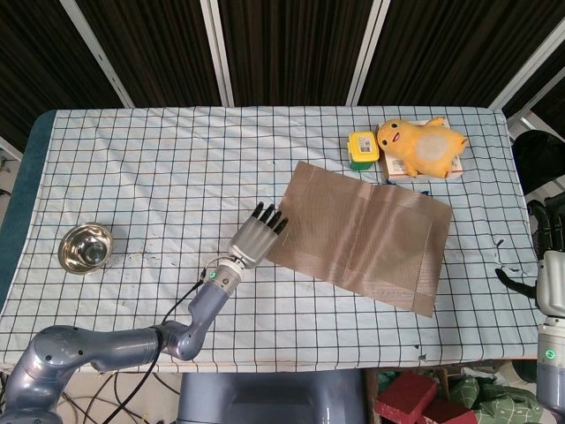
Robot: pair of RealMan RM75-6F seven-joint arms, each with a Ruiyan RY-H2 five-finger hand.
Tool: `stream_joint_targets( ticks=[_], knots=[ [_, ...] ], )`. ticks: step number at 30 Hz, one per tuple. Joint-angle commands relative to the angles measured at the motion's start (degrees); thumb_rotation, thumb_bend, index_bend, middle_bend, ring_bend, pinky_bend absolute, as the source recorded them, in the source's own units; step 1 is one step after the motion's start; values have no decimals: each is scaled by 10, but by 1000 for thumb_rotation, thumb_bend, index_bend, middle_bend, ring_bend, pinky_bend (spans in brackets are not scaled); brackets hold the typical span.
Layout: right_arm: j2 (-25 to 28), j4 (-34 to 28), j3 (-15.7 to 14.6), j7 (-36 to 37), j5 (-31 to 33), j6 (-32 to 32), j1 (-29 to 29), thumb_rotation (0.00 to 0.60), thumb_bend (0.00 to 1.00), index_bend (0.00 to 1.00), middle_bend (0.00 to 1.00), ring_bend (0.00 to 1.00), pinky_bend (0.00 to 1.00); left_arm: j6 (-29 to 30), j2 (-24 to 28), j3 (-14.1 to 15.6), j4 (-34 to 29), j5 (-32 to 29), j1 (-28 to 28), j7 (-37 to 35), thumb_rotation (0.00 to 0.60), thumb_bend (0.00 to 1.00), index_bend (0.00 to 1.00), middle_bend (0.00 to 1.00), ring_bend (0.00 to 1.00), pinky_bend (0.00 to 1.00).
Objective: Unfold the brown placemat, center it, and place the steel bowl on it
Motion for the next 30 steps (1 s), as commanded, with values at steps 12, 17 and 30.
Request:
stream_joint_targets(
  ticks=[12,17,30],
  knots=[
    [0,0,4,9,1,-7,-1,600,30,0,0,0,170,-10,-36,4,52,1,-24,-12,600,7,101,94,33,108],
    [0,-3,5,10,4,-9,-2,600,34,0,0,0,170,-13,-47,3,70,6,-30,-21,600,65,103,95,33,108],
    [2,-7,7,13,12,-17,-2,600,41,0,0,0,170,-15,-59,-2,92,37,-36,-65,600,225,118,112,34,110]
  ],
)
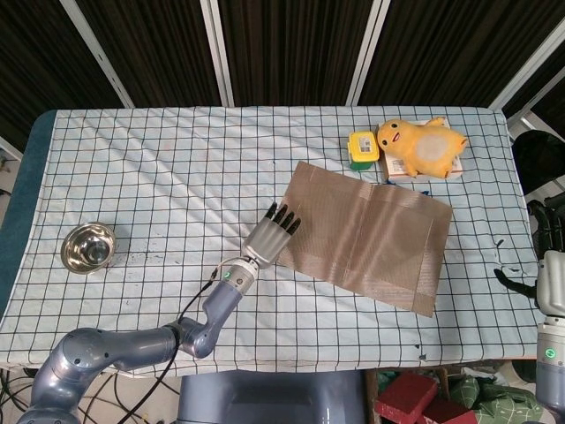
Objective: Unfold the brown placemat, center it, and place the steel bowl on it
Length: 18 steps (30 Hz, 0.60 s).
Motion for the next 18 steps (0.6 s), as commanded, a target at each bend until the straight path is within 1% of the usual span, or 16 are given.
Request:
stream_joint_targets(
  ticks=[1,10,15,16,18],
  knots=[
    [0,-1,1,0,1,-1,0,600,42,0,0,0,170,-1,-2,-2,5,8,-1,-11,600,233,119,112,34,110],
    [1,-2,2,2,5,-6,0,600,48,0,0,0,170,1,9,-6,-11,22,-3,-26,600,293,128,115,34,110],
    [0,-3,2,3,5,-7,0,600,49,0,0,0,170,0,9,-9,-13,25,-6,-29,600,295,134,119,34,110],
    [0,-4,2,4,5,-7,-1,600,49,0,0,0,169,-1,8,-9,-11,25,-7,-29,600,295,142,123,35,112],
    [1,-4,2,5,5,-7,-1,600,50,0,0,0,170,-2,6,-9,-7,27,-8,-30,600,295,204,132,41,120]
  ],
)
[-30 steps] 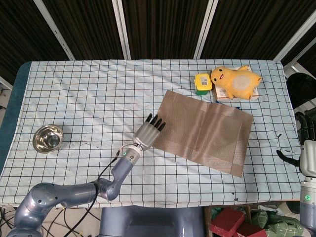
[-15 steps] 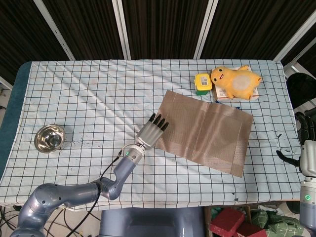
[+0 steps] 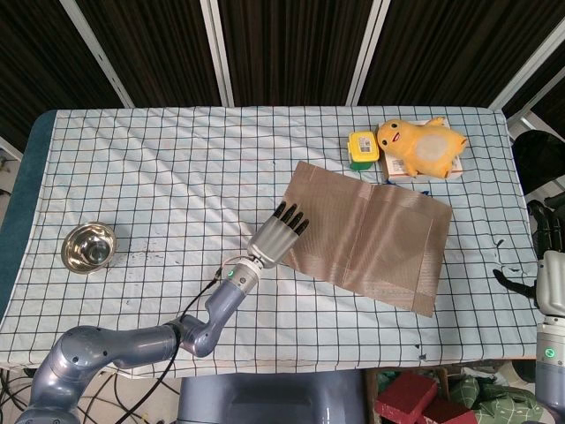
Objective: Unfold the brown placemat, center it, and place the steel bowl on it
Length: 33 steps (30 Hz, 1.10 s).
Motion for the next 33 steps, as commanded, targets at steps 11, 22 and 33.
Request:
stream_joint_targets(
  ticks=[11,22,33],
  knots=[
    [0,0,0,4,-2,-1,-1,600,60,0,0,0,170,13,-6,11,25,48,2,-38,600,331,627,195,57,146],
    [2,-1,0,5,-2,-1,-2,600,62,0,0,0,170,19,13,16,15,56,20,-44,600,474,638,202,57,146],
    [2,1,1,4,-3,0,-2,600,62,0,0,0,170,54,80,33,-68,53,70,-38,600,483,630,200,57,146]
  ],
)
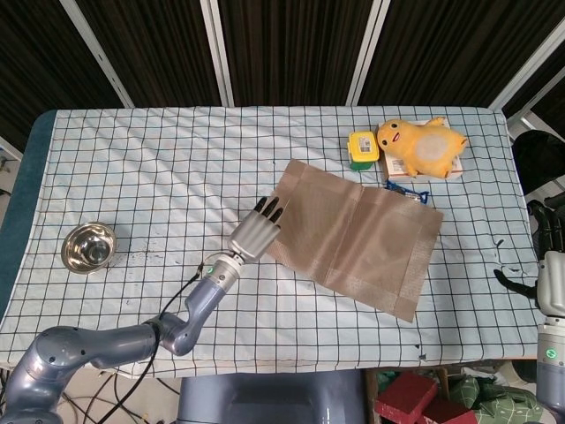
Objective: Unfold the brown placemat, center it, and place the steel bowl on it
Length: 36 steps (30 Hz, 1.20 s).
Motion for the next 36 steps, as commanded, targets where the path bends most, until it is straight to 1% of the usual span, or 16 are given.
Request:
stream_joint_targets(
  ticks=[1,4,9,14,18,24,36],
  knots=[
    [0,0,0,0,-1,1,0,600,62,0,0,0,170,18,36,9,-45,-5,26,5,600,483,628,198,57,146],
    [-1,0,0,-1,-2,2,0,600,62,0,0,0,170,31,69,18,-98,-11,45,13,600,483,624,196,57,146],
    [-1,0,0,-2,-5,5,-1,600,62,0,0,0,170,49,131,46,-215,-17,73,44,600,483,622,194,57,146],
    [-2,1,0,-2,-5,7,-2,600,62,3,0,0,170,57,163,77,-311,-23,87,77,600,483,619,193,57,146],
    [-1,0,1,-1,-5,9,-2,600,62,3,0,0,170,61,173,99,-365,-22,94,95,600,483,616,192,57,146],
    [0,1,2,2,-3,8,-3,600,61,5,0,0,170,66,181,126,-406,-21,100,119,600,483,616,192,57,146],
    [0,1,3,4,-2,5,-3,600,62,7,0,0,170,68,182,138,-425,-22,106,120,600,483,616,192,57,146]
  ],
)
